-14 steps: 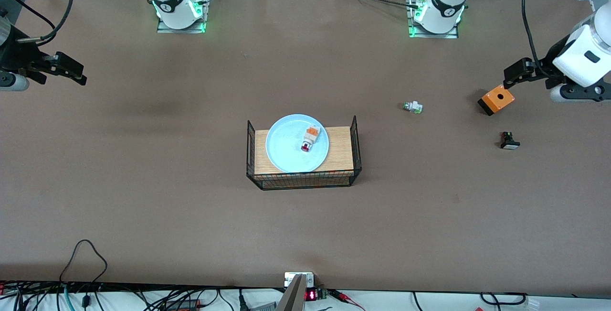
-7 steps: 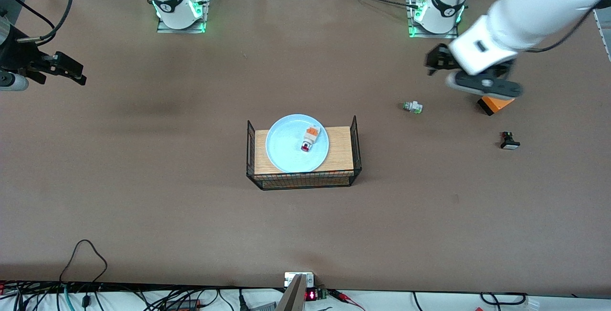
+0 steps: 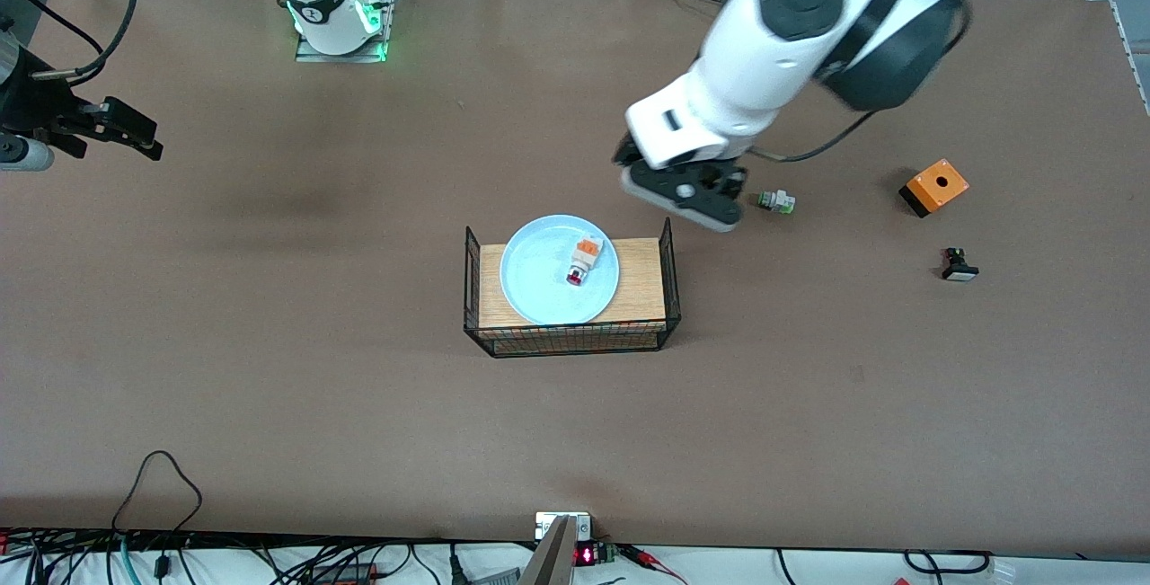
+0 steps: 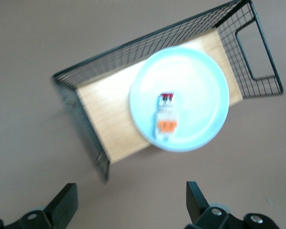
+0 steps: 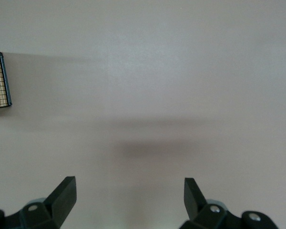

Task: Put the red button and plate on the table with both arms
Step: 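Reach the left gripper down to the red button on the plate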

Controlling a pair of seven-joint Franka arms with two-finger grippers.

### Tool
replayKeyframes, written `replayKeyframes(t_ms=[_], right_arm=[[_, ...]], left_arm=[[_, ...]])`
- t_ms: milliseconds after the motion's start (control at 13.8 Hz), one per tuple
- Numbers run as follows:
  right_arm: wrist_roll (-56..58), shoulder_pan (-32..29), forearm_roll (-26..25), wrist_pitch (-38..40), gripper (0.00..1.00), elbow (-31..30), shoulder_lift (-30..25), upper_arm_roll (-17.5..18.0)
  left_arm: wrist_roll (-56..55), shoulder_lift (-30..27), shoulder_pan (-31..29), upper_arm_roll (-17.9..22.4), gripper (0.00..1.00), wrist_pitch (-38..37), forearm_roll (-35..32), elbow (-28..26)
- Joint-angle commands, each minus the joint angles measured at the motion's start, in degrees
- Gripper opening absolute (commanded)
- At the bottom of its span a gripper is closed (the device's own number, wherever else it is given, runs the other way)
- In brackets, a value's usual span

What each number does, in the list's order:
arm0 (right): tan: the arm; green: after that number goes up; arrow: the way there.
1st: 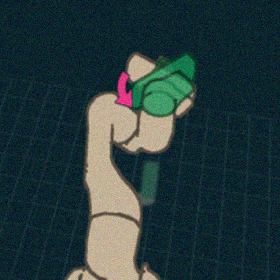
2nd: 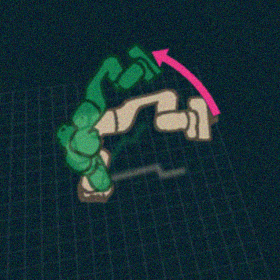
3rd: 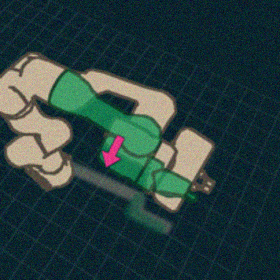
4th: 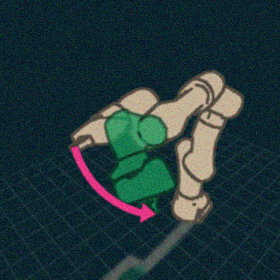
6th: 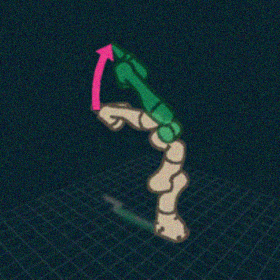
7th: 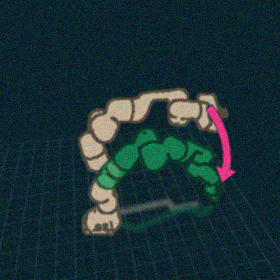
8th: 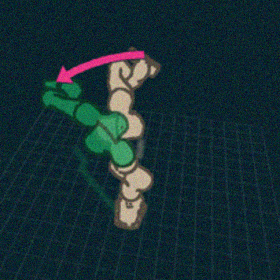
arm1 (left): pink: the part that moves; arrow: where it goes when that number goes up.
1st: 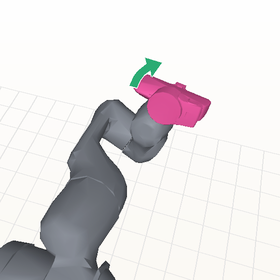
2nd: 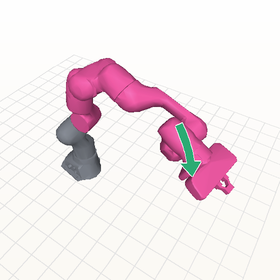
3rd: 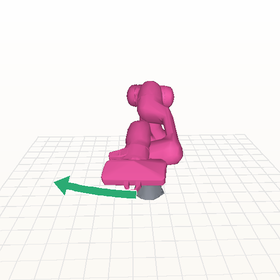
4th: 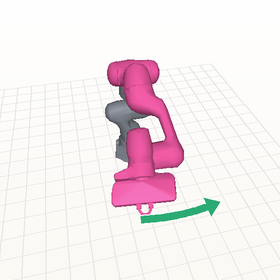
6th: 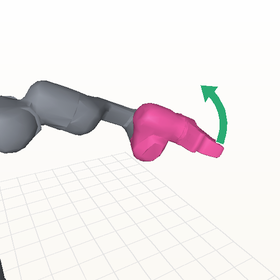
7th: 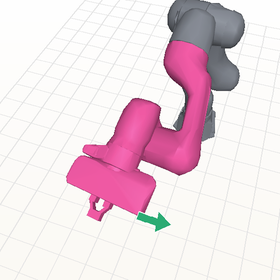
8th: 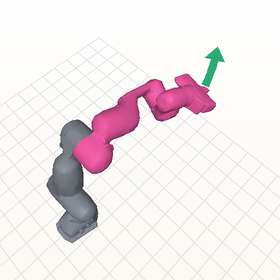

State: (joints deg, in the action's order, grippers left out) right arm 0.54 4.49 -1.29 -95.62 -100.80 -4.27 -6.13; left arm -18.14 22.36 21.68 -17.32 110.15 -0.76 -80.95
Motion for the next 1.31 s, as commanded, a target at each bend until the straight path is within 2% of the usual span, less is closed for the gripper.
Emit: replayKeyframes(t_ms=[0, 145, 291, 654, 872, 944, 1017, 1162, 1235], right_arm=[[-0.3, 0.1, 0.1, 0.9, 1.00, 1.0, 0.2, 0.1], [-0.3, 0.1, 0.1, 0.8, 1.00, 1.0, 0.2, 0.1], [-0.2, 0.1, 0.1, 0.8, 1.00, 1.0, 0.2, 0.1], [-0.2, 0.1, 0.1, 0.7, 1.00, 1.0, 0.2, 0.1], [-0.3, 0.1, 0.1, 0.6, 1.00, 1.0, 0.2, 0.1], [-0.3, 0.1, 0.1, 0.5, 1.00, 1.0, 0.2, 0.1], [-0.3, 0.1, 0.1, 0.4, 1.00, 1.0, 0.2, 0.1], [-0.3, -0.1, 0.1, 0.3, 1.00, 1.0, 0.3, 0.1], [-0.3, -0.1, 0.1, 0.3, 1.00, 1.0, 0.3, 0.1]], left_arm=[[-8.9, 5.8, 4.3, 0.4, 1.00, 4.7, -7.0, 3.4], [-14.1, 10.0, 6.3, 0.6, 1.00, 11.4, -8.9, 3.3], [-15.1, 13.0, 7.3, 0.6, 1.00, 15.3, -14.3, 3.3], [-15.3, 15.2, 7.4, 0.4, 1.00, 16.2, -15.8, 2.4], [-15.4, 15.8, 8.2, 0.4, 0.94, 16.1, -15.8, 2.3], [-15.4, 15.9, 8.3, 0.5, 0.89, 16.1, -15.8, 2.2], [-15.3, 16.0, 8.3, 0.5, 0.80, 16.1, -15.8, 1.9], [-15.4, 16.0, 8.2, 0.5, 0.50, 16.1, -15.8, 1.9], [-15.3, 16.0, 8.2, 0.5, 0.39, 16.0, -15.8, 1.8]])
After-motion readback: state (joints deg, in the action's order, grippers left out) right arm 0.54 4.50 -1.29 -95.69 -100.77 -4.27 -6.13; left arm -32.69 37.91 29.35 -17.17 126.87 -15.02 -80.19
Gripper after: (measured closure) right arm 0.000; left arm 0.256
